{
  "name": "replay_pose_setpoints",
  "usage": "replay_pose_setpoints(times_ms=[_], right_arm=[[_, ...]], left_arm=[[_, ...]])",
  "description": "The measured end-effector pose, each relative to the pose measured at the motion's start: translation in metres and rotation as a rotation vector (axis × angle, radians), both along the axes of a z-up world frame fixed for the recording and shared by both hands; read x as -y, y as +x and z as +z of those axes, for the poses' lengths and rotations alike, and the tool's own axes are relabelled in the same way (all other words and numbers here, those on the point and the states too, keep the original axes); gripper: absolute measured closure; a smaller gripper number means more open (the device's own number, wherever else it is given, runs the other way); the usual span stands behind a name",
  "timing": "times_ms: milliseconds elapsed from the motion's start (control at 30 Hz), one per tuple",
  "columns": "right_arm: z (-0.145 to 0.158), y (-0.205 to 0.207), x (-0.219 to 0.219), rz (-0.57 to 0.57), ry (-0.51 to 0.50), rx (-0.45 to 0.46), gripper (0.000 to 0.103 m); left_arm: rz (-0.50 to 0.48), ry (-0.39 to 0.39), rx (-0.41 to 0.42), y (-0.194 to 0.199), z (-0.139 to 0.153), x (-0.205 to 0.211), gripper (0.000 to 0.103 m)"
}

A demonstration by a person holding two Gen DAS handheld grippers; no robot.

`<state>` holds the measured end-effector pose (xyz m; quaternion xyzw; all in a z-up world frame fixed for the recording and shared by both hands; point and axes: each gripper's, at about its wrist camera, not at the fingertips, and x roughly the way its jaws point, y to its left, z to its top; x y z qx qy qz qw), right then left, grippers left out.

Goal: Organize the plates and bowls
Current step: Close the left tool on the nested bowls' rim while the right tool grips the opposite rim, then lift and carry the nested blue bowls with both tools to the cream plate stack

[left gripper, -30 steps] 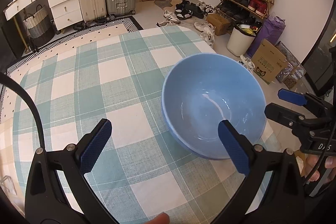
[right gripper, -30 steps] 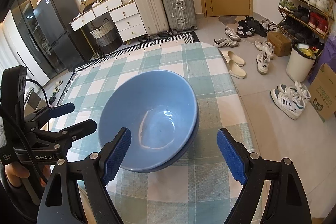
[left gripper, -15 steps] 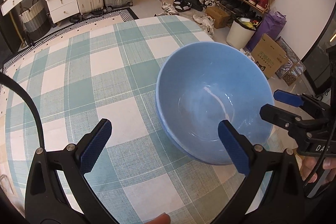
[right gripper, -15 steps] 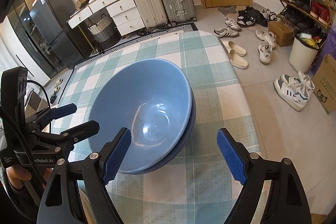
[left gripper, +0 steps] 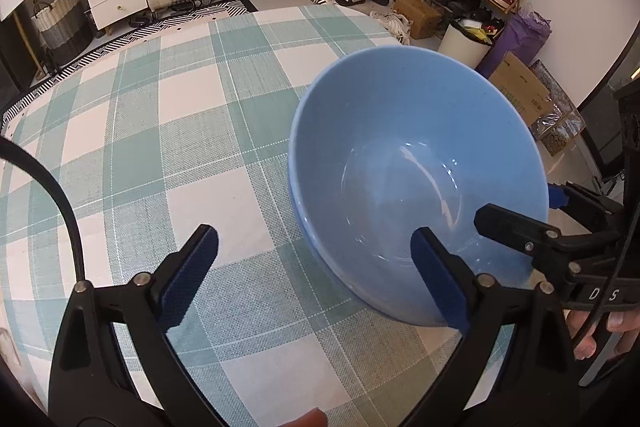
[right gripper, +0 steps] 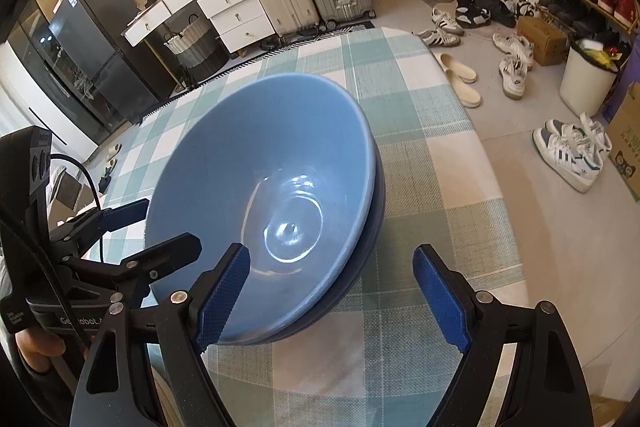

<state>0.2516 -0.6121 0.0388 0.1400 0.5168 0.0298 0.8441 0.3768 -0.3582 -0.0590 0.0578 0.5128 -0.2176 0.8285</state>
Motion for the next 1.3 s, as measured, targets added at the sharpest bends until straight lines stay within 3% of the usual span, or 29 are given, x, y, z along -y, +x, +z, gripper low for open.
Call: replay_pose_setpoints(times_ms=[67, 200, 267, 633, 767, 967, 1300], right_arm=[[-0.003, 0.001, 0.000, -0.001, 0.003, -0.005, 0.018], [-0.009, 0.003, 0.000, 0.010, 0.019, -0.010, 0.020], [-0.014, 0.006, 0.000, 0.007, 0.029, -0.021, 0.027], [-0.017, 0.009, -0.006, 0.045, 0.052, -0.011, 0.045], [-0.017, 0.008, -0.009, 0.053, 0.030, -0.003, 0.052], [-0.021, 0.009, -0.004, 0.036, 0.055, -0.004, 0.057], [-0.020, 0.007, -0.007, 0.020, -0.018, -0.014, 0.073]], left_arm=[[0.004, 0.000, -0.007, 0.002, -0.003, 0.000, 0.012], [0.007, -0.005, -0.015, 0.004, -0.008, 0.001, 0.033], [0.002, -0.011, -0.018, 0.005, -0.009, 0.001, 0.039], [-0.001, -0.036, -0.041, 0.010, -0.013, 0.004, 0.060], [-0.018, -0.026, -0.038, 0.010, -0.016, 0.007, 0.077], [-0.017, -0.018, -0.030, 0.010, -0.018, 0.007, 0.079], [-0.037, -0.004, -0.004, 0.003, -0.015, 0.007, 0.080]])
